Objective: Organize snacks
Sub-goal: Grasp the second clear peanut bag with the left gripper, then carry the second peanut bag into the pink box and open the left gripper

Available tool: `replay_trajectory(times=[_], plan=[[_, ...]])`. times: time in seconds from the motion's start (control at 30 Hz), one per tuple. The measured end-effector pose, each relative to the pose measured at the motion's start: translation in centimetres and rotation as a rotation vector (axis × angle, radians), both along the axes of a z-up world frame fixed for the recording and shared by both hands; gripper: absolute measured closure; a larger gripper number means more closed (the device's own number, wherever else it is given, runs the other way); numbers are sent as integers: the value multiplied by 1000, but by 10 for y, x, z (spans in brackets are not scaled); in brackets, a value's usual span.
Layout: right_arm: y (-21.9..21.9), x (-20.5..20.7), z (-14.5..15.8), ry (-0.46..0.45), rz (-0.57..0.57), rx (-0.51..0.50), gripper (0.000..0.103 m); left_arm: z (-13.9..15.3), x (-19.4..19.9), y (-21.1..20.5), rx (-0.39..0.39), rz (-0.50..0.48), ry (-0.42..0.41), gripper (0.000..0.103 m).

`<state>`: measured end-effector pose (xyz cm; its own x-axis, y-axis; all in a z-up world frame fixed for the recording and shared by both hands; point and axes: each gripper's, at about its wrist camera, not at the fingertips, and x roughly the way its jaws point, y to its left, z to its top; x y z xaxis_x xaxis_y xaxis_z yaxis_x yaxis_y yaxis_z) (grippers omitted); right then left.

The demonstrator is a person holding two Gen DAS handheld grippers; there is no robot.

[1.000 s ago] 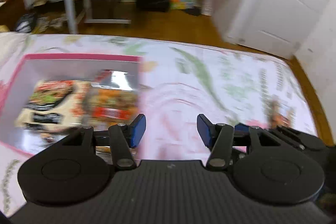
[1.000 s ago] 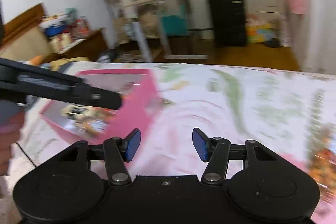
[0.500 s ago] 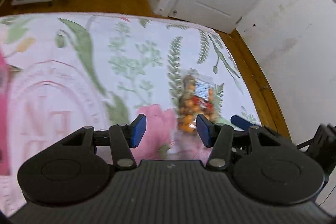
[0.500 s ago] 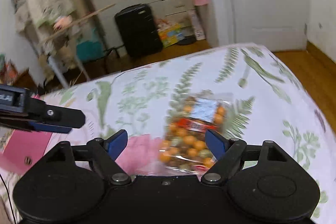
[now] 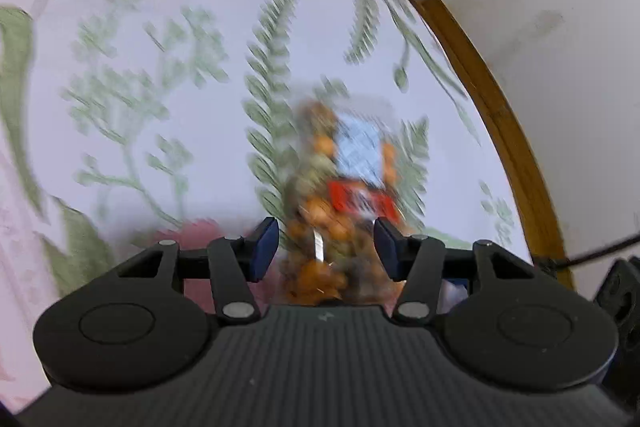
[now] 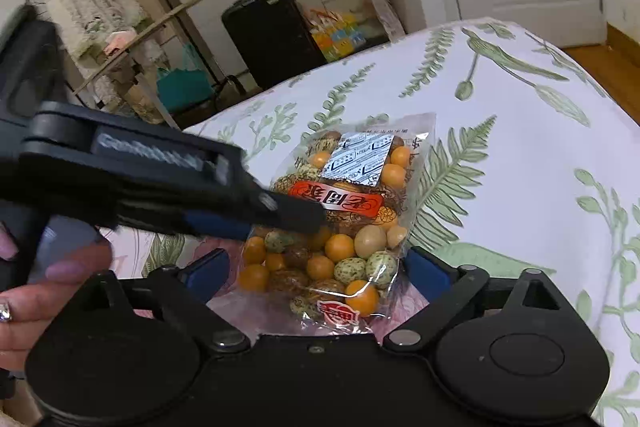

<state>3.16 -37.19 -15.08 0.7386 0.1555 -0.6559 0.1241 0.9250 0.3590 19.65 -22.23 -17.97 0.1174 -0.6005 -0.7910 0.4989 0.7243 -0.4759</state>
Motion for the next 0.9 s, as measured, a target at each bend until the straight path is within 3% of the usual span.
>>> replay_trajectory(times=[0.23, 0.3, 0.47, 0.63, 0.9], plan=[[6, 8, -7, -26, 13, -66, 0, -1, -5, -3, 13, 31, -26, 57], [7, 4, -5, -28, -6, -76, 7, 0, -4, -1, 1, 39, -25, 58], [15, -2, 1, -16, 3, -54, 9, 11, -12, 6, 44, 12, -50, 59], [39, -14, 17, -19, 32, -60, 10, 30, -29, 24, 92, 8, -73, 59], [84, -29, 59, -28, 106, -64, 10, 74, -56, 76, 96, 49, -100, 59]])
